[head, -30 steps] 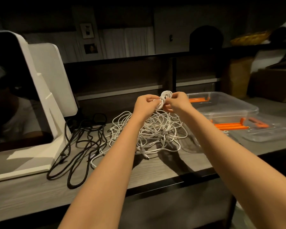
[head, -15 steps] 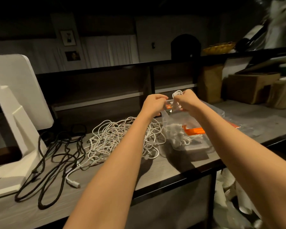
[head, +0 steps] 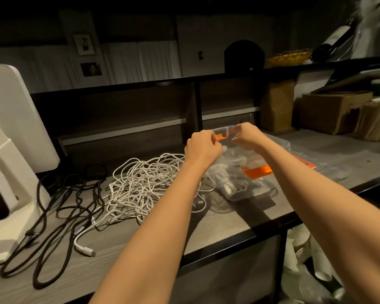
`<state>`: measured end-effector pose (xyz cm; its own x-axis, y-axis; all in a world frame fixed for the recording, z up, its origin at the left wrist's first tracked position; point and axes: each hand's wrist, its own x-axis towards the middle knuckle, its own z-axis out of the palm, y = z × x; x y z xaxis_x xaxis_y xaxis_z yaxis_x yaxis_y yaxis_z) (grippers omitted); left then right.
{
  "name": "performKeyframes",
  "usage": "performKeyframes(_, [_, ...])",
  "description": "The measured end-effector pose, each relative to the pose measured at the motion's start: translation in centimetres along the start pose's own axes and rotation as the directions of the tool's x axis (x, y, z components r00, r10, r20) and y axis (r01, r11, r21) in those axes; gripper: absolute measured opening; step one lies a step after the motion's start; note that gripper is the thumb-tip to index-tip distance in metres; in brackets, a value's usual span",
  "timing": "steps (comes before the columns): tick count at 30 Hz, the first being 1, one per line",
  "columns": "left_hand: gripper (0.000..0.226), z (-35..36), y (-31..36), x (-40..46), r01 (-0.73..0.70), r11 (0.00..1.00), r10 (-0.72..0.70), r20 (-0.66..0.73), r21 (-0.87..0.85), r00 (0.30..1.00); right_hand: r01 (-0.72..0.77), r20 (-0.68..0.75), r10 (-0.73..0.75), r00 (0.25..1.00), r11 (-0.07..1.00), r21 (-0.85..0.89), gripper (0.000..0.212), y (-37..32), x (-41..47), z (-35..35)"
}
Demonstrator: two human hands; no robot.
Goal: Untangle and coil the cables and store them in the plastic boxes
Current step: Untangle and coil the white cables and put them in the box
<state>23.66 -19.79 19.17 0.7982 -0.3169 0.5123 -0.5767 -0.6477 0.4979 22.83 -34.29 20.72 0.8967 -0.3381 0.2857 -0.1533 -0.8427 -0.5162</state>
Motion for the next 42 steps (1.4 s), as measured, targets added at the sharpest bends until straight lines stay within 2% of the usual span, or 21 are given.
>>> performKeyframes(4, [0.019,-0.2,0.1,0.0,-0.002,1.0,0.002,0.005,-0.008,1.0,0.082,0.003,-0.082,0.997,0.996,0.044,0.029,-0.1,0.2,0.3])
performKeyframes(9, [0.017,-1.3,-0.3,0.1,0.079,0.99,-0.076,0.033,-0.117,0.997,0.151,-0.074,-0.141,0.987,0.977,0.15,0.021,-1.3,-0.4,0.3])
performKeyframes(15, [0.012,-3.9,-2.1,0.0,0.131,0.989,-0.127,0.075,-0.063,0.989,0.228,-0.065,-0.219,0.973,0.952,0.205,0.02,-4.4,-1.3,0.3])
performKeyframes(21, [0.02,-6.5,-4.4,-0.9,0.201,0.978,-0.191,0.14,-0.06,0.972,0.168,0.097,-0.207,0.974,0.935,0.314,0.016,-7.5,-2.6,1.4])
performKeyframes(27, [0.019,-8.0,-6.8,-2.3,0.301,0.951,-0.279,0.223,-0.074,0.934,0.144,0.28,-0.209,0.937,0.961,0.236,0.027,-9.6,-3.2,3.5])
performKeyframes(32, [0.017,-7.8,-8.5,-2.8,0.375,0.925,-0.332,0.354,-0.059,0.874,0.236,0.413,-0.245,0.877,0.969,0.074,0.029,-10.0,-3.1,6.1])
performKeyframes(38, [0.015,-6.2,-11.3,-3.1,0.398,0.916,-0.357,0.348,-0.053,0.867,0.321,0.385,-0.287,0.877,0.947,-0.024,0.031,-9.3,-2.4,8.9])
performKeyframes(42, [0.018,-4.8,-13.2,-3.1,0.385,0.918,-0.348,0.274,-0.094,0.897,0.314,0.243,-0.292,0.925,0.948,-0.057,0.026,-8.5,-1.7,10.9])
